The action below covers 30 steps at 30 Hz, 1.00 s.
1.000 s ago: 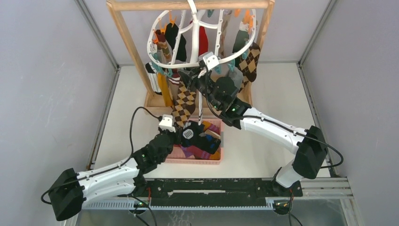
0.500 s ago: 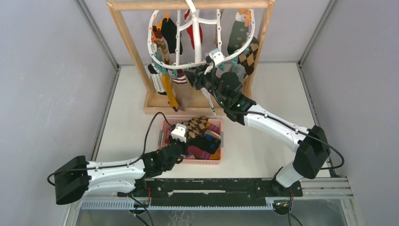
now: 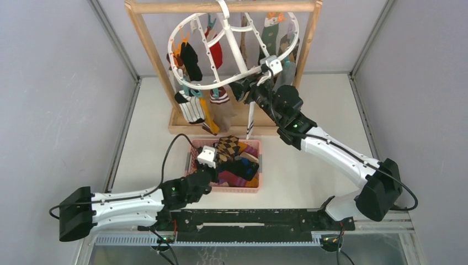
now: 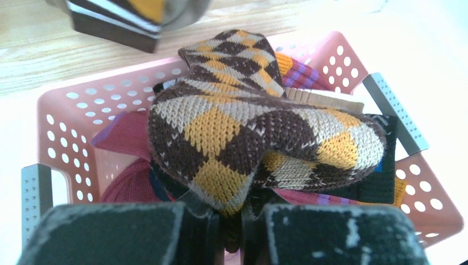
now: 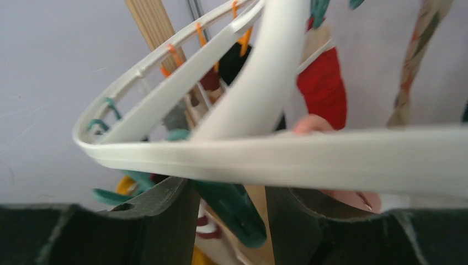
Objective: Remove the socks clipped to the hanger
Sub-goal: Place the sock in the bin.
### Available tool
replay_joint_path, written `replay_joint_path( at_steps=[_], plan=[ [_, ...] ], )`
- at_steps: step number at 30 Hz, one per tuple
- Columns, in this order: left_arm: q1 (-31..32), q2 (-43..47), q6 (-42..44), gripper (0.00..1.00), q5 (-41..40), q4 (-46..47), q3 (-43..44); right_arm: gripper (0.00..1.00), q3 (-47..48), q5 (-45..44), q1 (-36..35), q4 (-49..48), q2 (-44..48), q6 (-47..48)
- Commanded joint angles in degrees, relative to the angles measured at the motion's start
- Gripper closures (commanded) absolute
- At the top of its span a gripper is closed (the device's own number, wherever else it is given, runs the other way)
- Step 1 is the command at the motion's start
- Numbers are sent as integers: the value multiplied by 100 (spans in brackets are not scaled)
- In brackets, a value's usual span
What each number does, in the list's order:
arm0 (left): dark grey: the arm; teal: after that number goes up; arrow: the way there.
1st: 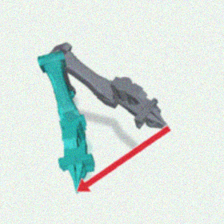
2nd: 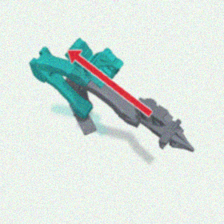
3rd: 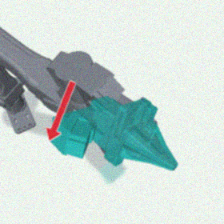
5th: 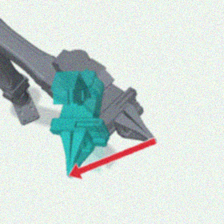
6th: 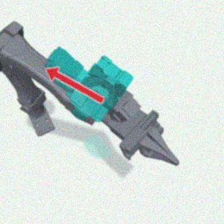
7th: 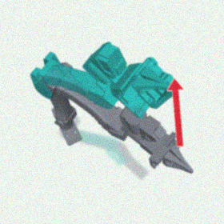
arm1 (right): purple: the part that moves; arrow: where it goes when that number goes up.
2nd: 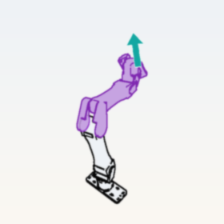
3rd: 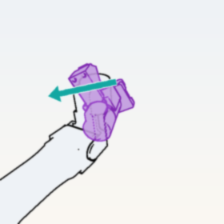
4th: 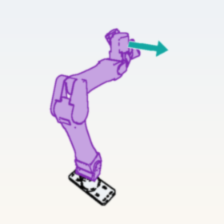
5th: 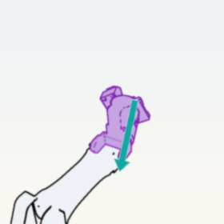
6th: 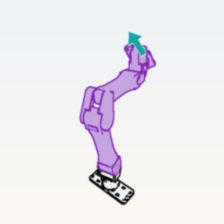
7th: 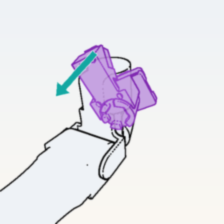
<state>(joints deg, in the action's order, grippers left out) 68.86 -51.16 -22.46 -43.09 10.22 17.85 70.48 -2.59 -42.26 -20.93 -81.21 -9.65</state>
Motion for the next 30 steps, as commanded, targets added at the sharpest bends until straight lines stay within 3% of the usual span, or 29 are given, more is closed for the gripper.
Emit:
replay_joint_path(
  at_steps=[1,11,19,30],
  plan=[
    [62,282,68,99,-217,-149,492,47,-271,-134,102,-300,570,-169],
    [153,611,270,99,-370,-292,721,40,-2048,-196,165,-442,1410,-513],
    [206,1085,497,99,-813,111,558,39,-3784,-236,91,-1342,1753,-939],
    [216,1701,720,98,-1469,-327,770,39,-4244,-57,-91,-1709,1215,-928]
  ],
)
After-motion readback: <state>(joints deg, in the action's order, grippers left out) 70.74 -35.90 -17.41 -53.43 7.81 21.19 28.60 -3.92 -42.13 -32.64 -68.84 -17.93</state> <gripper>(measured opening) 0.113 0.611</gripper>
